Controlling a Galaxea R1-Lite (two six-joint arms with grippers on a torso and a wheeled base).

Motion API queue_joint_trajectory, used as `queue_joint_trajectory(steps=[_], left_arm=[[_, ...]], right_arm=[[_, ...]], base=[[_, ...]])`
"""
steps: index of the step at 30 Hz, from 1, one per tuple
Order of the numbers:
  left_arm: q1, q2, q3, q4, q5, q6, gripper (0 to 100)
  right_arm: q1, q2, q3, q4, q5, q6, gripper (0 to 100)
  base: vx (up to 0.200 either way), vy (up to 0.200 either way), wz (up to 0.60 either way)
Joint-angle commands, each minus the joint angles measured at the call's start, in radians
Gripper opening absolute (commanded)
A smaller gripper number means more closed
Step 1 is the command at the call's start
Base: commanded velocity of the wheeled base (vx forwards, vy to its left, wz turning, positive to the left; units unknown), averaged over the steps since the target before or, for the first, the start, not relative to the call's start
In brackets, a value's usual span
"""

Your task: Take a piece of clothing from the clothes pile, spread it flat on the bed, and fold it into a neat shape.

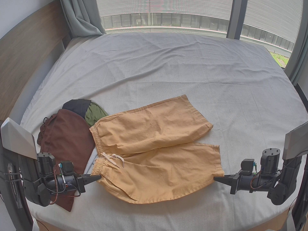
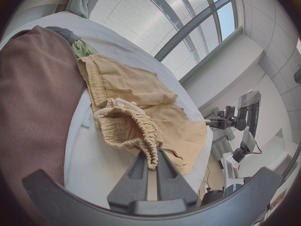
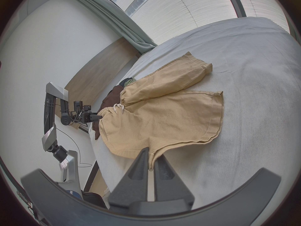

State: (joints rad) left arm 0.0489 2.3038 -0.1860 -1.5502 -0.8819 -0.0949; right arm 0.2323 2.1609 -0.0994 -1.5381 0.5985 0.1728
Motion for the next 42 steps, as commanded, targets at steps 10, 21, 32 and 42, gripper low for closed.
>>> queue_joint_trajectory(steps=[10, 21, 32, 42], left_arm=[[-0.001, -0.055, -0.087, -0.001, 0.0, -0.106, 0], [-0.026, -0.072, -0.116, -0.001, 0.0, -0.128, 0], [-0.027, -0.09, -0.152, -0.001, 0.001, -0.143, 0], [-0.026, -0.153, -0.158, -0.002, 0.003, -0.224, 0]], right_arm=[[-0.001, -0.061, -0.033, 0.0, 0.0, 0.057, 0], [-0.004, -0.096, -0.037, 0.001, 0.0, 0.065, 0], [-0.01, -0.164, -0.04, 0.01, 0.003, 0.065, 0], [-0.004, -0.205, -0.053, 0.013, 0.003, 0.067, 0]], base=[[0.0, 0.0, 0.0], [0.0, 0.0, 0.0], [0.0, 0.0, 0.0], [0.0, 0.0, 0.0]])
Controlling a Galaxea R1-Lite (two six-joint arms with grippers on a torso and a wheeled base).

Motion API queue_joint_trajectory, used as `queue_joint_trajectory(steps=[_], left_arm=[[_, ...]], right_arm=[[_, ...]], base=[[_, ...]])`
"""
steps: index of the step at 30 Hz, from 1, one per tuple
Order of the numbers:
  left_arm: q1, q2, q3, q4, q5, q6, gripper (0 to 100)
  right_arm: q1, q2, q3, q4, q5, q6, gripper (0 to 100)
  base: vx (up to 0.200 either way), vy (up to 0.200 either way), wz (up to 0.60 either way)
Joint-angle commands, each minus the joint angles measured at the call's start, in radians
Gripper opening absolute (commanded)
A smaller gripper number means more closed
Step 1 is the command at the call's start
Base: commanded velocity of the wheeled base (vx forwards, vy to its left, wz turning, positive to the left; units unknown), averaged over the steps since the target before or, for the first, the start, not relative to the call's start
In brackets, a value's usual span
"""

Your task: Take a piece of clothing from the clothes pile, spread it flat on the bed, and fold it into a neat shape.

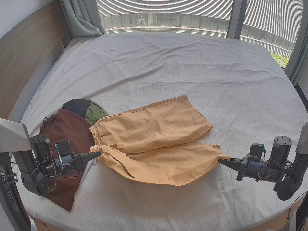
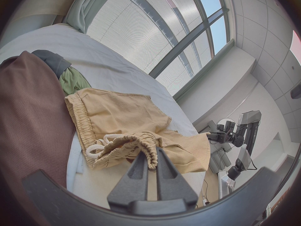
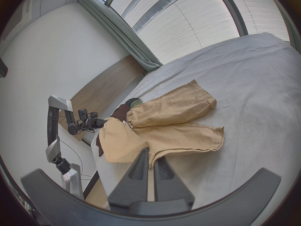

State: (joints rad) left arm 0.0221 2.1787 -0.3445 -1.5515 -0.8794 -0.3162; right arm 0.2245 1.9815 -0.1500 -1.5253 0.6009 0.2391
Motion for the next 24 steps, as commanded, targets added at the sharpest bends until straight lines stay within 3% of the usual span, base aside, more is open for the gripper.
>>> queue_joint_trajectory(steps=[1, 24], left_arm=[[0.002, -0.028, -0.001, -0.001, 0.0, -0.003, 0], [0.021, -0.017, -0.007, 0.001, -0.001, 0.002, 0]], right_arm=[[0.004, -0.035, -0.002, 0.001, 0.0, 0.0, 0], [0.018, -0.133, -0.023, 0.001, 0.0, 0.0, 0]], base=[[0.0, 0.0, 0.0], [0.0, 0.0, 0.0]])
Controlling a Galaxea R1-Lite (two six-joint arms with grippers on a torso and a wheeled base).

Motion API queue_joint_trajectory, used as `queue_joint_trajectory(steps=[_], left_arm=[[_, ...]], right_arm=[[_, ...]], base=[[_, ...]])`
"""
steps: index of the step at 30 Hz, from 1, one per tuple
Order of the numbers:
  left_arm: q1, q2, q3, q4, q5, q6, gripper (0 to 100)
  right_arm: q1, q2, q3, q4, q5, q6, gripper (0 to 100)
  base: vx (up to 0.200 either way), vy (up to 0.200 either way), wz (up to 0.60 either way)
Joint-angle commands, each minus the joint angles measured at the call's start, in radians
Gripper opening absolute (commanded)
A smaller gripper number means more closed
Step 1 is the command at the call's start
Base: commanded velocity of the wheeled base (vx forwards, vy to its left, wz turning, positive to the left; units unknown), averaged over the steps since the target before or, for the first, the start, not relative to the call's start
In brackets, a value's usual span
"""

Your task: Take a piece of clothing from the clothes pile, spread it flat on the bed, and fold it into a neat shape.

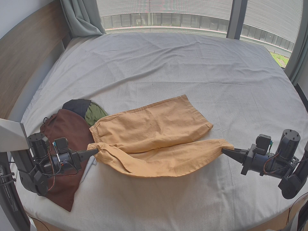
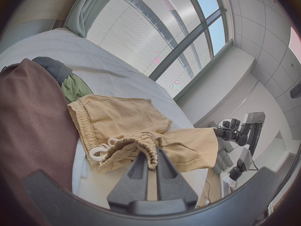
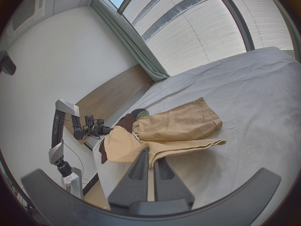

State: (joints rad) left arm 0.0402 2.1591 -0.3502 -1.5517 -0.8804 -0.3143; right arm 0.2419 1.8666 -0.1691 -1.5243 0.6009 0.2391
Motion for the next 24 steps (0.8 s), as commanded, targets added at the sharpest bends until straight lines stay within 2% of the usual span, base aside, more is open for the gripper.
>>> queue_joint_trajectory(steps=[1, 9, 17, 24], left_arm=[[0.003, 0.002, 0.002, -0.001, -0.002, 0.001, 0], [0.004, 0.001, 0.002, -0.001, 0.0, 0.001, 0], [0.038, -0.01, -0.021, -0.001, 0.003, 0.003, 0], [0.05, -0.01, -0.029, -0.001, 0.005, 0.001, 0]], right_arm=[[0.002, -0.02, -0.004, -0.001, 0.0, 0.0, 0], [0.002, -0.033, -0.024, -0.001, 0.0, 0.015, 0], [0.013, -0.033, -0.087, 0.001, -0.001, 0.075, 0], [0.016, -0.033, -0.121, 0.003, 0.0, 0.08, 0]], base=[[0.0, 0.0, 0.0], [0.0, 0.0, 0.0], [0.0, 0.0, 0.0], [0.0, 0.0, 0.0]])
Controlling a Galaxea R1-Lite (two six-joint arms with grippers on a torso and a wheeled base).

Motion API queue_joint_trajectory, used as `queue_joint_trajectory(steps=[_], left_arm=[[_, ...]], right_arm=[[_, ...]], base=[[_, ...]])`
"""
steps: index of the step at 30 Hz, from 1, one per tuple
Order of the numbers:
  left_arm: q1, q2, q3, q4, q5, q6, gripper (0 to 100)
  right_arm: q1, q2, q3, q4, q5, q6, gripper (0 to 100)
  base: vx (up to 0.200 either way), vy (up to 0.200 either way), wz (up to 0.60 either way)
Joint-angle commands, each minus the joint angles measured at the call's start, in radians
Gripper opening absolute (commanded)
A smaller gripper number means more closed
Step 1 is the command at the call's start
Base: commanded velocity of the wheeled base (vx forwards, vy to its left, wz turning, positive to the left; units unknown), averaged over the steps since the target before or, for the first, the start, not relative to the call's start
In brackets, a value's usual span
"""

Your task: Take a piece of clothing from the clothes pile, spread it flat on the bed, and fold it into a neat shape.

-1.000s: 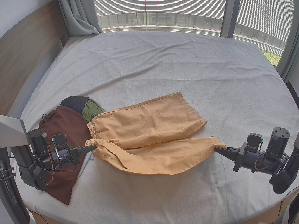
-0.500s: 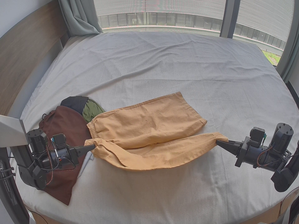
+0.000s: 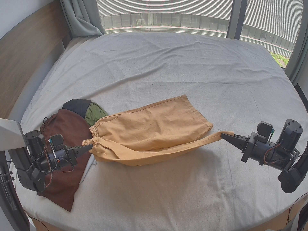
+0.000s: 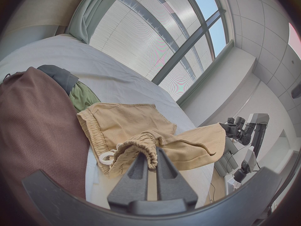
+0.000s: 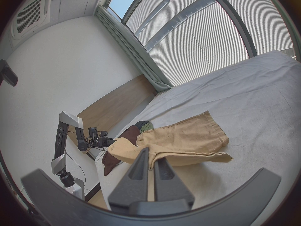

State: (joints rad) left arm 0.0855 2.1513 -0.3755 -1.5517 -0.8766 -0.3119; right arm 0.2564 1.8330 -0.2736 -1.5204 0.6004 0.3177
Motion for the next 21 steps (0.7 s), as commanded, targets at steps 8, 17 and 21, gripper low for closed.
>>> queue_joint_trajectory(steps=[8, 17, 21], left_arm=[[0.007, 0.004, -0.003, -0.001, 0.002, -0.001, 0], [0.005, 0.001, -0.003, -0.001, 0.002, -0.001, 0], [0.005, 0.001, -0.003, -0.001, 0.002, 0.001, 0]], right_arm=[[-0.011, 0.0, -0.084, -0.001, -0.001, 0.041, 0], [-0.011, 0.012, -0.168, 0.02, -0.001, 0.095, 0], [-0.011, 0.011, -0.22, 0.063, -0.001, 0.097, 0]], base=[[0.0, 0.0, 0.0], [0.0, 0.0, 0.0], [0.0, 0.0, 0.0]])
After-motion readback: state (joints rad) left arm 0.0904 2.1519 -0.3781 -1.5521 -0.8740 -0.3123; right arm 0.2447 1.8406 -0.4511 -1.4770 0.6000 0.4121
